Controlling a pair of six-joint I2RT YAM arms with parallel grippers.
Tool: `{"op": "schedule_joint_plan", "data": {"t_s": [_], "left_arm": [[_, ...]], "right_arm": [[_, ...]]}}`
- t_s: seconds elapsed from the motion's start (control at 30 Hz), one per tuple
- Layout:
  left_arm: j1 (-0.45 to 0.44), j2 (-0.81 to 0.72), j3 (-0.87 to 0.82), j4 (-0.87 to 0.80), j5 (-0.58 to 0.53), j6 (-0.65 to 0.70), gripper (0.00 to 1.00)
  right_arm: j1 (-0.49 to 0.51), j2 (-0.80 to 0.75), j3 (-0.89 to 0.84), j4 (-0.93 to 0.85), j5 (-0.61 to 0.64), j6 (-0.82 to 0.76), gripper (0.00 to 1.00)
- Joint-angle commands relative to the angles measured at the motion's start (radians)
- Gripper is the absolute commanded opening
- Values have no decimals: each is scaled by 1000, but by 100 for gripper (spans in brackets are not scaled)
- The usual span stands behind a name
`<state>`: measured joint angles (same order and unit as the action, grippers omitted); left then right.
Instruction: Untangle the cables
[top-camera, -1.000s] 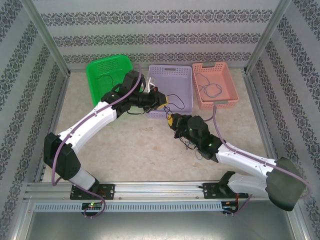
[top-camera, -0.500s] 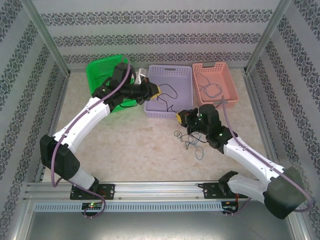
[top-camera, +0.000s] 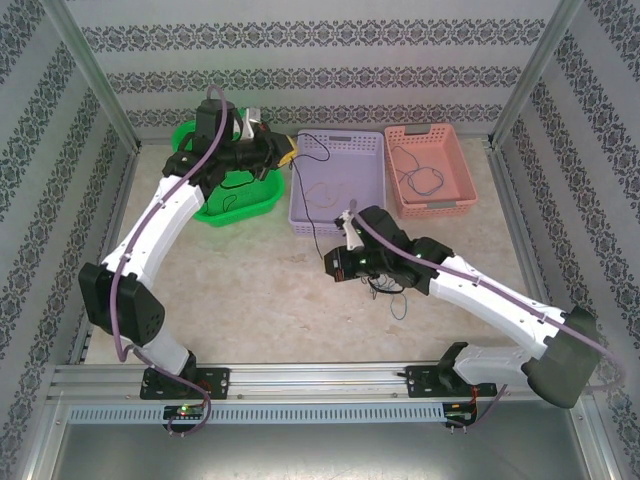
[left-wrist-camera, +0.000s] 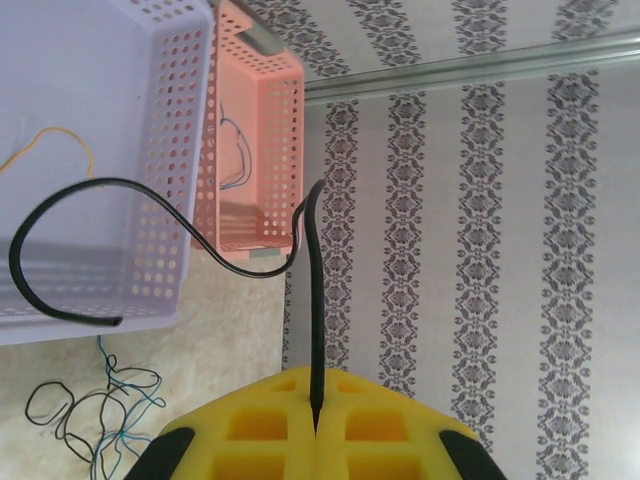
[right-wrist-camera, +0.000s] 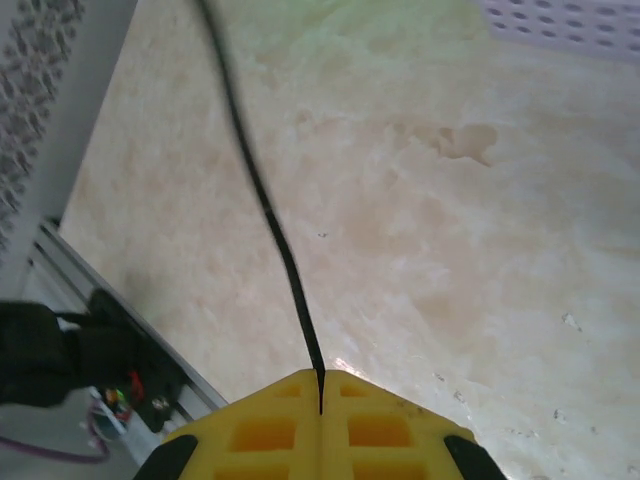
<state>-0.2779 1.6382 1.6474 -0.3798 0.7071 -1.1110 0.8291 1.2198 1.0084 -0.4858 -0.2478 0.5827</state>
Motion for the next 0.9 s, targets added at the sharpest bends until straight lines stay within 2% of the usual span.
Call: {"op": "schedule_joint_plan", "data": {"t_s": [0.0,0.3,0.43,0.57,0.67,0.77,0.83,0.87], "left_arm": [[40,20,81,135,-30,-60,0],[54,72,92,252,-61,-143,0],[58,78,96,274,-62,-166,0],[63,77,84,310,-70,-196,0],[65,82,77,359,-58,-221,0],[66,87,76,385,2,-213,0],[66,87,65,394,83,-186,0],[63,85,56,396,122,-177,0]], "right_arm": [[85,32,22,-151,70,-181,0],[287,182,128,-217,214,-357,0],[323,233,148,-241,253,-393,0],[324,264,165,-249,244,-417,0],[313,282,179,-245,162,-416,0],[259,247,166,-207,87,-344,0],[186,178,147,-159,43,-269,0],[148,144,134,-136,14,-238,3]]}}
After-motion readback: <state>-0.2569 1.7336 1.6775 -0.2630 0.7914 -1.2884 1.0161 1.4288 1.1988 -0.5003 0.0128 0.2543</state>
